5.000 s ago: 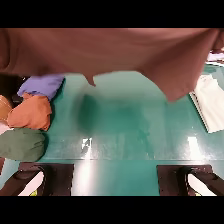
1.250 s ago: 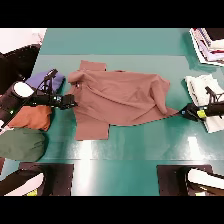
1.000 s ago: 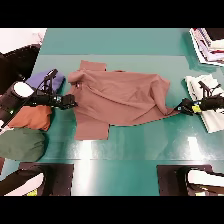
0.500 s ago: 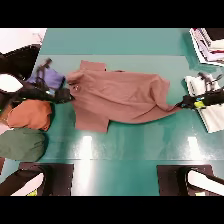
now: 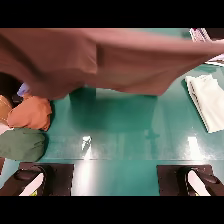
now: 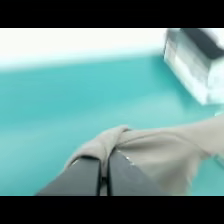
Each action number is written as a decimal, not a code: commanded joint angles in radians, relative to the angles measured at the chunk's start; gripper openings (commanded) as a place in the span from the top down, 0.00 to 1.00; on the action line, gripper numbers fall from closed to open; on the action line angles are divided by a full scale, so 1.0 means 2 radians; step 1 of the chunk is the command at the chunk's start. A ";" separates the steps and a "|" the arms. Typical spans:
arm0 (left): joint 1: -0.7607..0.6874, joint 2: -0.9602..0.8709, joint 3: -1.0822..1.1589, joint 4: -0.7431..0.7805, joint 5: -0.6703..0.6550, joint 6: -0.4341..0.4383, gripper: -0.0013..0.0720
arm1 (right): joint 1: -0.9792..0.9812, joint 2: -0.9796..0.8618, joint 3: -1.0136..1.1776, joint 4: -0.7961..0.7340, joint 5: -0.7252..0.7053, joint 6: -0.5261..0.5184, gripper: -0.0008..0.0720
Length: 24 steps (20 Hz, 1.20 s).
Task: Fold the shirts.
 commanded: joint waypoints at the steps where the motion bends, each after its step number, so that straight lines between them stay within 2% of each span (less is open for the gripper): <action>1: 0.000 0.004 0.120 0.010 0.035 -0.003 0.95 | 0.000 0.040 0.088 -0.018 -0.011 0.023 0.97; 4: 0.000 0.004 0.131 0.011 0.060 -0.002 0.95 | 0.001 0.031 0.153 -0.054 0.019 0.051 0.97; 9: 0.000 -0.006 0.033 0.046 0.035 -0.001 0.95 | 0.001 -0.062 0.255 -0.066 0.153 0.073 0.97; 11: 0.000 -0.030 -0.022 0.054 0.016 -0.001 0.95 | 0.001 -0.105 0.246 -0.066 0.196 0.086 0.97; 14: 0.000 -0.095 -0.095 0.048 -0.004 -0.001 0.95 | 0.001 -0.170 0.176 -0.066 0.235 0.092 0.97; 17: 0.000 -0.180 -0.163 0.040 -0.010 -0.001 0.95 | 0.008 -0.235 0.087 -0.067 0.224 0.092 0.97; 20: 0.000 -0.281 -0.186 0.024 0.000 0.009 0.95 | 0.018 -0.313 0.027 -0.065 0.179 0.091 0.97; 24: 0.000 -0.384 -0.148 0.003 0.080 0.023 0.95 | 0.023 -0.418 0.068 -0.026 0.093 0.083 0.97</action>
